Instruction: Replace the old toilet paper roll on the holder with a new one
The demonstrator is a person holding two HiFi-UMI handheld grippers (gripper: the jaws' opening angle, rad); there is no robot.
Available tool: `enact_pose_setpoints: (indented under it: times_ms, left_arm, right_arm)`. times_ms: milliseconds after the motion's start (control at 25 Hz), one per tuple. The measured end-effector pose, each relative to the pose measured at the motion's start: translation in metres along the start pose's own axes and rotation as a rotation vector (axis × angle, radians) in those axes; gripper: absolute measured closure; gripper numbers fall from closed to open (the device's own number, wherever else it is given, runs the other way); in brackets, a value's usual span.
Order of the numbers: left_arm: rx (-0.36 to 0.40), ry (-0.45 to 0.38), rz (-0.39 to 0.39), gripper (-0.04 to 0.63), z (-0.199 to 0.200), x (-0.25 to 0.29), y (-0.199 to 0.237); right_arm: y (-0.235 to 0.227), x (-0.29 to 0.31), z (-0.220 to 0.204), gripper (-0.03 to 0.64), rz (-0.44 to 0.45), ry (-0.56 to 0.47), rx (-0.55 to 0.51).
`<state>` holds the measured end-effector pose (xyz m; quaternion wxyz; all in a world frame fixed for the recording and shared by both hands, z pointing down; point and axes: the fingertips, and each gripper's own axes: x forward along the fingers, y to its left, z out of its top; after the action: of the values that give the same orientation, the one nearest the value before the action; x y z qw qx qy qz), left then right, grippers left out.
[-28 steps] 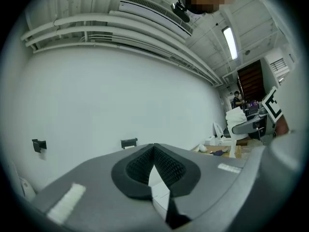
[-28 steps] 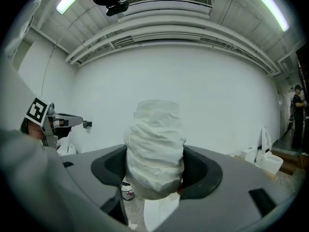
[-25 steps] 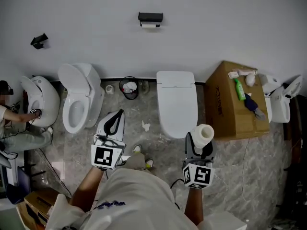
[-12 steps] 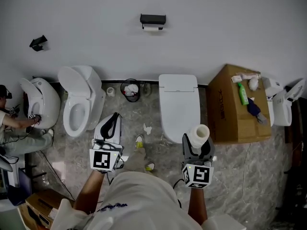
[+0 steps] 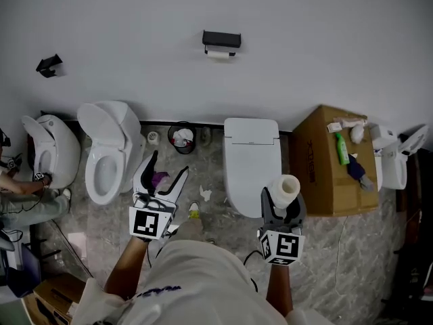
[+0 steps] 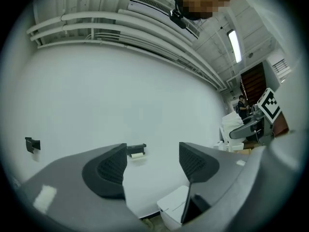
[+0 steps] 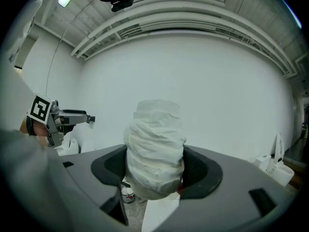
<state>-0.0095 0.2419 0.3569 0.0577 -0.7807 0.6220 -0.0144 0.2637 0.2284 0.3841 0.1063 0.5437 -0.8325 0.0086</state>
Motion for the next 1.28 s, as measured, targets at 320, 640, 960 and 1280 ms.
enact_pose_setpoints:
  times_ms: [320, 640, 960, 1280]
  left_arm:
    - [0.013, -0.015, 0.014, 0.222, -0.002, 0.039, 0.047]
    - [0.02, -0.002, -0.032, 0.23, -0.02, 0.064, 0.088]
    - [0.005, 0.046, -0.082, 0.229, -0.043, 0.095, 0.111]
    - [0.011, 0.057, -0.076, 0.229, -0.056, 0.12, 0.125]
  right_arm:
    - [0.018, 0.063, 0.026, 0.31, 0.013, -0.018, -0.013]
    - [0.049, 0.116, 0.037, 0.31, 0.03, 0.002, -0.026]
    - [0.063, 0.15, 0.036, 0.31, 0.015, 0.048, -0.02]
    - [0.057, 0.184, 0.031, 0.31, 0.016, 0.062, -0.016]
